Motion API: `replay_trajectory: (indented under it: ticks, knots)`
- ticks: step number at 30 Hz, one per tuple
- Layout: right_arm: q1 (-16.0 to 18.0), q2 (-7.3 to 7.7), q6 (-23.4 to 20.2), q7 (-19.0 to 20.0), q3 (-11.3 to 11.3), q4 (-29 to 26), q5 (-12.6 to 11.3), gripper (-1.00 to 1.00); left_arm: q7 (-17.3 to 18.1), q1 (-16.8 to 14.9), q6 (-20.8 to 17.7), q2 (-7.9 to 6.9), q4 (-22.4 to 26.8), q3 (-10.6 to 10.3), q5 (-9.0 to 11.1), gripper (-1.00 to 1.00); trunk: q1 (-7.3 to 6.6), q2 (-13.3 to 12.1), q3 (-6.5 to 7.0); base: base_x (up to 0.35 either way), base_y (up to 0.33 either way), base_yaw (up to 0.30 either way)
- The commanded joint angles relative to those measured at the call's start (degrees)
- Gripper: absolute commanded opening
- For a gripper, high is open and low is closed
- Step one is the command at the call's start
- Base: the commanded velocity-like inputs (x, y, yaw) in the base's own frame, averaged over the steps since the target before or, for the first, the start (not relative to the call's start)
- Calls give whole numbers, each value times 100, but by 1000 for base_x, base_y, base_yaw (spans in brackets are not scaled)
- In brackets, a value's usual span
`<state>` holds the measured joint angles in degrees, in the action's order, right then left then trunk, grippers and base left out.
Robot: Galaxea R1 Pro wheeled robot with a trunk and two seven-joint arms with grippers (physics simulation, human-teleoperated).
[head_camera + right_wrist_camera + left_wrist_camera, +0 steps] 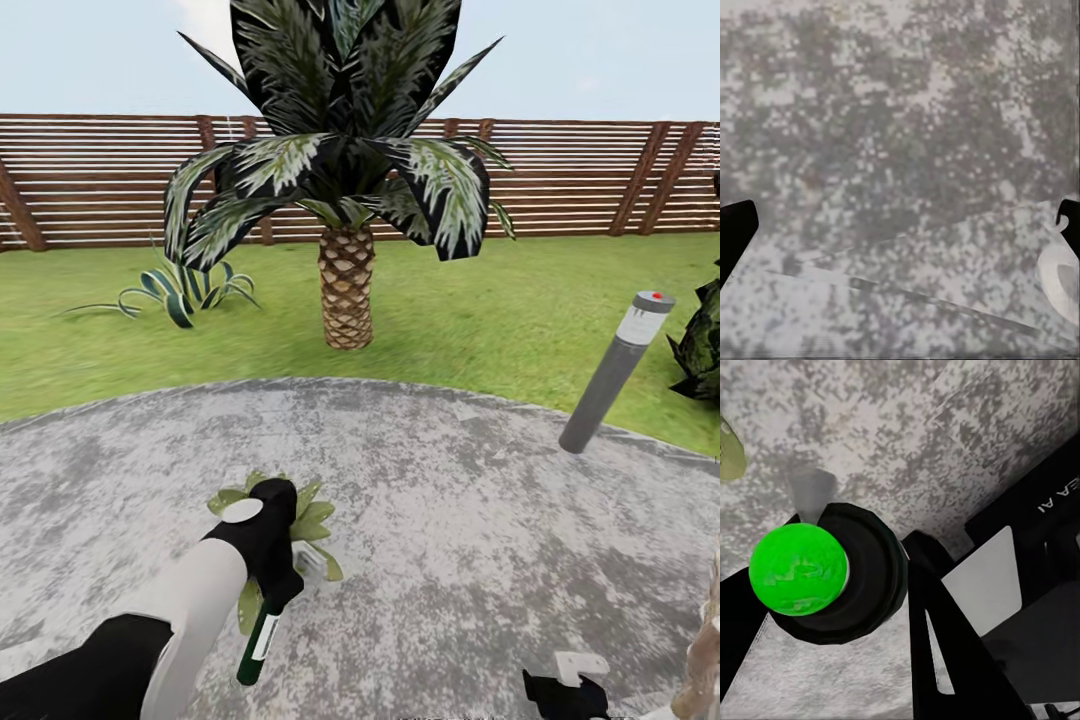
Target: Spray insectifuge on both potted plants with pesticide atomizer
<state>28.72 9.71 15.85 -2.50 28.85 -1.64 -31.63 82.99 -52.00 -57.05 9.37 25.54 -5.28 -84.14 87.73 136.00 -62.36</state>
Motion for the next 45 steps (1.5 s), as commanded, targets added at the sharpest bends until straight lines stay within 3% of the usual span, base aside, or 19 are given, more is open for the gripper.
replay_trajectory:
  ticks: [1,6,9,12,16,22,25,28,32,34,45]
  knots:
    - [2,-2,6,-22,49,-3,-30,100,59,4,-56,-12,6,-21,-48,-100,-1,2,-3,0,0,-267]
    - [2,-14,-1,88,86,2,96,100,59,49,-46,-44,4,-49,-49,-100,-1,2,9,0,0,-267]
    - [2,-20,-2,792,149,12,605,100,59,60,-44,-43,4,-58,-49,-100,-1,2,15,0,0,-248]
    - [2,-11,4,1177,150,14,789,100,59,65,-43,-41,-2,-64,-49,-100,-1,2,16,0,0,-80]
    - [2,8,6,1237,147,17,821,100,52,67,-49,-62,-3,-42,-56,-100,-1,2,16,0,0,-11]
    - [2,13,6,1249,147,16,833,100,52,16,-46,-448,3,-15,-50,-100,-1,2,16,0,0,0]
    - [2,13,6,1251,147,15,834,100,53,0,-56,-551,9,-4,-50,-100,-1,2,16,0,0,0]
    - [2,13,6,1248,147,16,834,100,56,-162,-75,-552,42,7,-49,-100,-1,2,16,0,0,0]
    - [2,13,6,1250,147,19,828,100,78,-660,-94,-507,87,9,-35,-100,-1,2,16,0,0,0]
    - [2,18,6,1252,147,21,827,100,97,-725,-101,-493,90,9,-33,-100,-1,2,16,0,0,0]
    - [2,22,6,1252,147,23,833,100,86,-413,-96,-489,112,32,-40,-100,-1,2,16,0,0,0]
